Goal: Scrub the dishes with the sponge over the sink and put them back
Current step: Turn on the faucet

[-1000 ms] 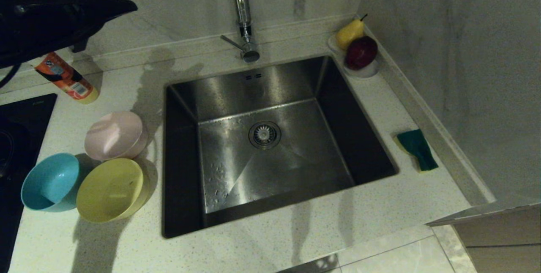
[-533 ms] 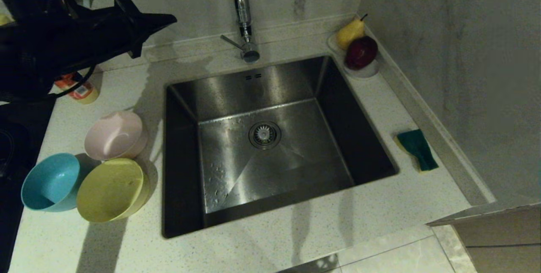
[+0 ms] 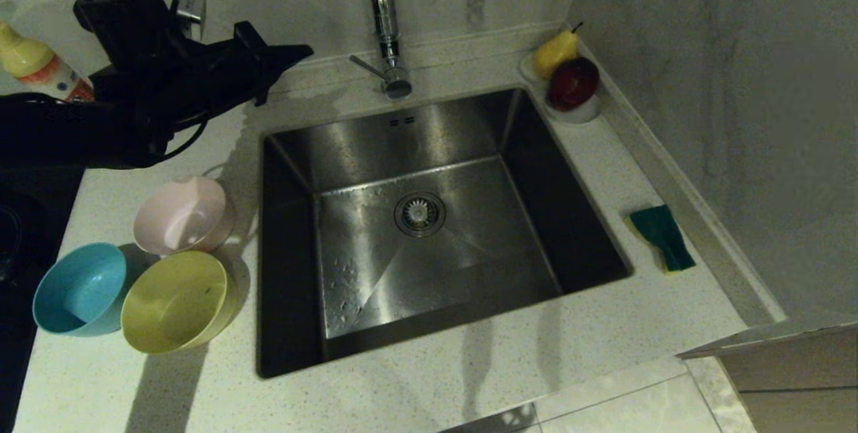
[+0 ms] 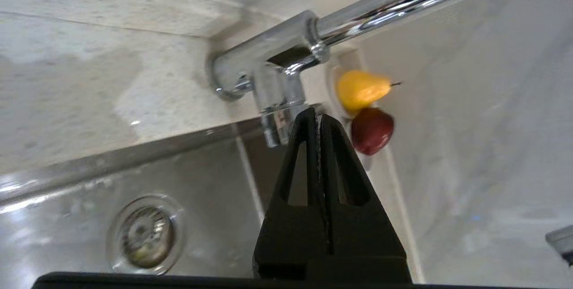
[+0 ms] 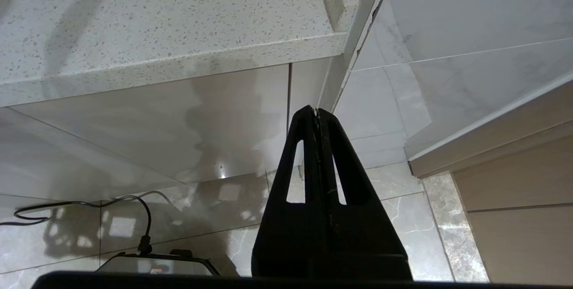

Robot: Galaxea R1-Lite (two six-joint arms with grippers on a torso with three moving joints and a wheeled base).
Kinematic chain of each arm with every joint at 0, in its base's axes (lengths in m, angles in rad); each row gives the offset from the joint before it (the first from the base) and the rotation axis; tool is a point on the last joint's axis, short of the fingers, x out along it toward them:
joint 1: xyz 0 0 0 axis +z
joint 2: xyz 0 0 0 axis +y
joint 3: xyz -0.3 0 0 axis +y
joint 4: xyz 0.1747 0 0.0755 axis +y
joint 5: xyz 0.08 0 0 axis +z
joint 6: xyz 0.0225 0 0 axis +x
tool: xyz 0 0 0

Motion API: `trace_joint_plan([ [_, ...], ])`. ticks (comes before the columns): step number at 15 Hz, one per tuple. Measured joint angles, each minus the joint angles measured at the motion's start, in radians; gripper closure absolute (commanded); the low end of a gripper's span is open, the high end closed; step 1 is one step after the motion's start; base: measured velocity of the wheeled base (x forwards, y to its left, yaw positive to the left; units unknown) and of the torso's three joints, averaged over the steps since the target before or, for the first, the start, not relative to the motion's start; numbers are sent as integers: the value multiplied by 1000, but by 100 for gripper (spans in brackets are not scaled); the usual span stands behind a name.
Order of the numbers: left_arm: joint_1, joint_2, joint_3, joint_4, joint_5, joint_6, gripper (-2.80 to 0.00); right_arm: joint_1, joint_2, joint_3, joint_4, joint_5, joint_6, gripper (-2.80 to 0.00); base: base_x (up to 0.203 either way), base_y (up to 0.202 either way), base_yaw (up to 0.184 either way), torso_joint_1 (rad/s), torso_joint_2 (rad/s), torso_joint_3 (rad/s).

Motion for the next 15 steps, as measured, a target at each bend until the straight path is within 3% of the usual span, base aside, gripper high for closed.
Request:
trace_joint_plan([
  [4,-38,74,-111,-17,15,-24,0,0,0,0,0,0,0,0,0,0,0,0,0,0],
  [8,-72,128,-131,-127,19,-24,0,1,0,0,0,0,0,0,0,0,0,0,0,0],
  [11,-83,140,-132,-146,23,-23,0,0,0,0,0,0,0,0,0,0,0,0,0,0],
  [15,-95,157,-132,-160,105,-23,0,0,0,0,0,0,0,0,0,0,0,0,0,0],
])
